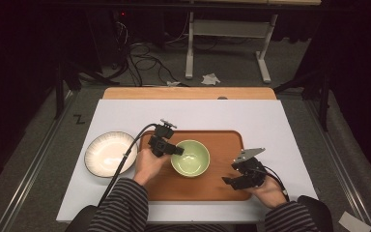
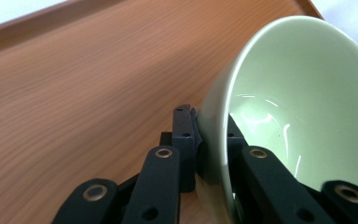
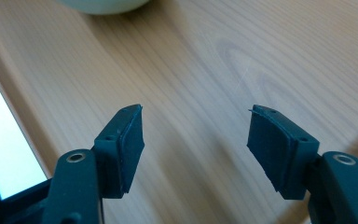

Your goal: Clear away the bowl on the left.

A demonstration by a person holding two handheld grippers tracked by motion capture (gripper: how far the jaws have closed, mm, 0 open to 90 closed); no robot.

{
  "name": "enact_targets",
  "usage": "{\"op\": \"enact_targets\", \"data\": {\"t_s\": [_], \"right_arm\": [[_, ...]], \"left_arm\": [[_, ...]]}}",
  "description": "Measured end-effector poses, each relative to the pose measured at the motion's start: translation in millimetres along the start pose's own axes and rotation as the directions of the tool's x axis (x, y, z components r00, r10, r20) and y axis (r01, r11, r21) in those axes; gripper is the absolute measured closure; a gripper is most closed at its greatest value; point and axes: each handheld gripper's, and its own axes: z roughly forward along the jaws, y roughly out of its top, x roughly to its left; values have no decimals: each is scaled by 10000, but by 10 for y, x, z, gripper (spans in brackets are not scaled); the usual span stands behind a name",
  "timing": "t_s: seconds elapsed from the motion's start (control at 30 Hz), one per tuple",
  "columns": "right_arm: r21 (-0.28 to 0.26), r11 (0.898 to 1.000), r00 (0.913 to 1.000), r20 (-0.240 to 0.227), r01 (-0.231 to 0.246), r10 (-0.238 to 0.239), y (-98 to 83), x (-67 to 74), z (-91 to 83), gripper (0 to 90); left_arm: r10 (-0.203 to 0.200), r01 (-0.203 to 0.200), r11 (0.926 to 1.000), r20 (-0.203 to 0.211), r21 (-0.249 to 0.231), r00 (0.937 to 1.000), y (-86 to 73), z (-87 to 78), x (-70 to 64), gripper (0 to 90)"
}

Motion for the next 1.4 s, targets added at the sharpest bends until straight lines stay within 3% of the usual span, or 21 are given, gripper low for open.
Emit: {"op": "enact_targets", "data": {"t_s": [0.43,0.8,0.9,1.13,1.4], "right_arm": [[71,10000,10000,0,34,-34,2,5,6,374],[87,10000,10000,-10,8,-8,1,10,11,373],[78,10000,10000,-5,-12,12,1,12,9,373],[162,9999,10000,-61,1,0,2,18,20,372],[197,9998,10000,-56,73,-72,2,14,23,372]], "left_arm": [[-86,88,9998,-145,200,9999,12,119,17,819],[-352,351,9988,26,332,9994,16,164,61,814],[-381,379,9991,101,205,9992,19,152,64,748],[-105,99,9999,-625,-107,9980,14,55,33,579],[-7,-16,9994,-655,-352,9978,15,-71,34,501]]}}
